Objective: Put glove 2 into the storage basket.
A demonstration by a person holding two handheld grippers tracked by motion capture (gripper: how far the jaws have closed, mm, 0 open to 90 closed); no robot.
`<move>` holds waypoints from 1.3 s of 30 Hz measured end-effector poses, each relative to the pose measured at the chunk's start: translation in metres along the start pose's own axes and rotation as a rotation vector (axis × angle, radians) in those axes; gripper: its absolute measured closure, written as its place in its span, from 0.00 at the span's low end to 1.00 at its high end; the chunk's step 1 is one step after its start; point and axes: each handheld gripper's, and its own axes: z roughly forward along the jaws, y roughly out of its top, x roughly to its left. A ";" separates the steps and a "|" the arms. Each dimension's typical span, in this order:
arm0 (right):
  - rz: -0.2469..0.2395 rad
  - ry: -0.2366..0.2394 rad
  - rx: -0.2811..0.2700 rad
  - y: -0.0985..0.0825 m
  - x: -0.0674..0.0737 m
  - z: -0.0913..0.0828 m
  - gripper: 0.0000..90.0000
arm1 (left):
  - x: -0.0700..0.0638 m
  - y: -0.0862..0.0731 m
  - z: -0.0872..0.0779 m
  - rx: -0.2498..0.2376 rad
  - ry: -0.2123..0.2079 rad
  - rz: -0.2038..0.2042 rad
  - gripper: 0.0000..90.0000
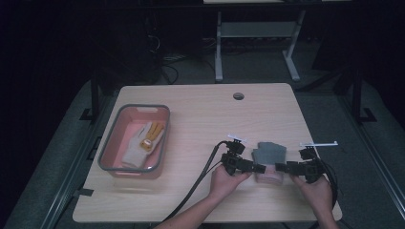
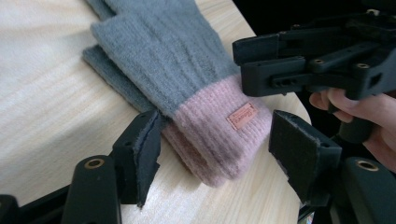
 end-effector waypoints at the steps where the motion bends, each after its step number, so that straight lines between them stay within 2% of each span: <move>1: 0.005 0.001 0.003 0.000 0.000 0.000 0.45 | 0.000 0.000 0.002 0.002 0.000 -0.005 0.39; 7: 0.012 -0.008 0.014 -0.004 0.000 0.004 0.47 | 0.002 -0.002 0.011 0.022 0.005 -0.027 0.44; 14: 0.041 0.003 0.019 -0.006 -0.001 0.008 0.49 | 0.003 -0.004 0.017 0.043 0.018 -0.032 0.49; 19: 0.078 0.042 0.011 -0.010 -0.005 0.012 0.54 | 0.004 -0.005 0.018 0.041 0.027 -0.031 0.51; 23: 0.090 0.063 -0.006 -0.013 -0.007 0.014 0.57 | 0.003 -0.005 0.019 0.031 0.028 -0.038 0.51; 27: 0.110 0.100 -0.005 -0.013 -0.009 0.014 0.64 | 0.005 -0.004 0.019 0.037 0.028 -0.036 0.55; 29: 0.101 0.115 -0.011 -0.014 -0.009 0.015 0.68 | 0.005 -0.004 0.019 0.038 0.029 -0.033 0.58; 32: 0.114 0.133 -0.019 -0.014 -0.009 0.015 0.72 | 0.006 -0.004 0.019 0.035 0.025 -0.041 0.62; 35: 0.114 0.136 -0.027 -0.014 -0.008 0.014 0.75 | 0.009 -0.004 0.019 0.027 0.004 -0.067 0.66; 39: 0.103 0.138 -0.024 -0.013 -0.006 0.013 0.77 | 0.011 -0.004 0.016 0.021 -0.005 -0.069 0.68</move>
